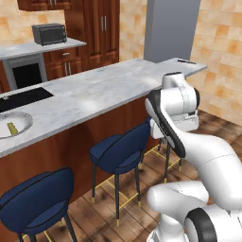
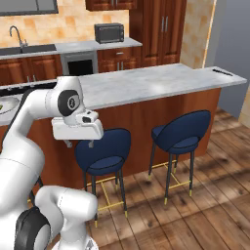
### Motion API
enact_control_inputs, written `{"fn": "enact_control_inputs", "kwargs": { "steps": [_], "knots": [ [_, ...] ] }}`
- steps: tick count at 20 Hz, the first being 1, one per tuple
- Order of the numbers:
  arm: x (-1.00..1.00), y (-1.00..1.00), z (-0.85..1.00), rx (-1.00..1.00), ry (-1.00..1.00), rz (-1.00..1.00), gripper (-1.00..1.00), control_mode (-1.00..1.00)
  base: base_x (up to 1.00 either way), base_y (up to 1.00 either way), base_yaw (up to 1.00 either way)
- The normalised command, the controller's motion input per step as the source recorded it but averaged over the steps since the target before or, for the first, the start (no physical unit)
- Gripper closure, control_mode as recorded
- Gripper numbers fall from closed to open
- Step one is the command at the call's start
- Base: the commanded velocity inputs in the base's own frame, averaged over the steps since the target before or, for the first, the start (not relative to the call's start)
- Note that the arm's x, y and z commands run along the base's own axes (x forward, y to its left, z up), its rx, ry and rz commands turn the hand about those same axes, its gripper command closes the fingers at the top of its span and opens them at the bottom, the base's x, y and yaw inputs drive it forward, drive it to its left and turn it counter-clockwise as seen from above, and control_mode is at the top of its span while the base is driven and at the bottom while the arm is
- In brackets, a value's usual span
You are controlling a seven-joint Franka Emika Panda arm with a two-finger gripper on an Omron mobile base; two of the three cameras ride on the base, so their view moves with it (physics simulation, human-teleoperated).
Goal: Retrieve the butter from the fridge and place it on a plate on the dining table. Then retrieve the butter knife by the fridge and place it near the plate.
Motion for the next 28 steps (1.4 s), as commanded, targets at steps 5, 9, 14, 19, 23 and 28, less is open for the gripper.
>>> {"fn": "enact_control_inputs", "kwargs": {
  "steps": [5, 9, 14, 19, 23, 28],
  "knots": [
    [0.00, 0.00, 0.00, 0.00, 0.00, 0.00, -1.00, 1.00, 0.37, -0.78, 0.01],
    [0.00, 0.00, 0.00, 0.00, 0.00, 0.00, -1.00, 1.00, 0.63, -0.43, 0.10],
    [0.00, 0.00, 0.00, 0.00, 0.00, 0.00, -1.00, 1.00, 0.79, -0.29, -0.03],
    [0.00, 0.00, 0.00, 0.00, 0.00, 0.00, -1.00, 1.00, 0.76, -0.07, -0.42],
    [0.00, 0.00, 0.00, 0.00, 0.00, 0.00, -1.00, 1.00, 0.58, -0.24, -0.60],
    [0.00, 0.00, 0.00, 0.00, 0.00, 0.00, -1.00, 1.00, 0.73, -0.26, -0.54]
  ]
}}
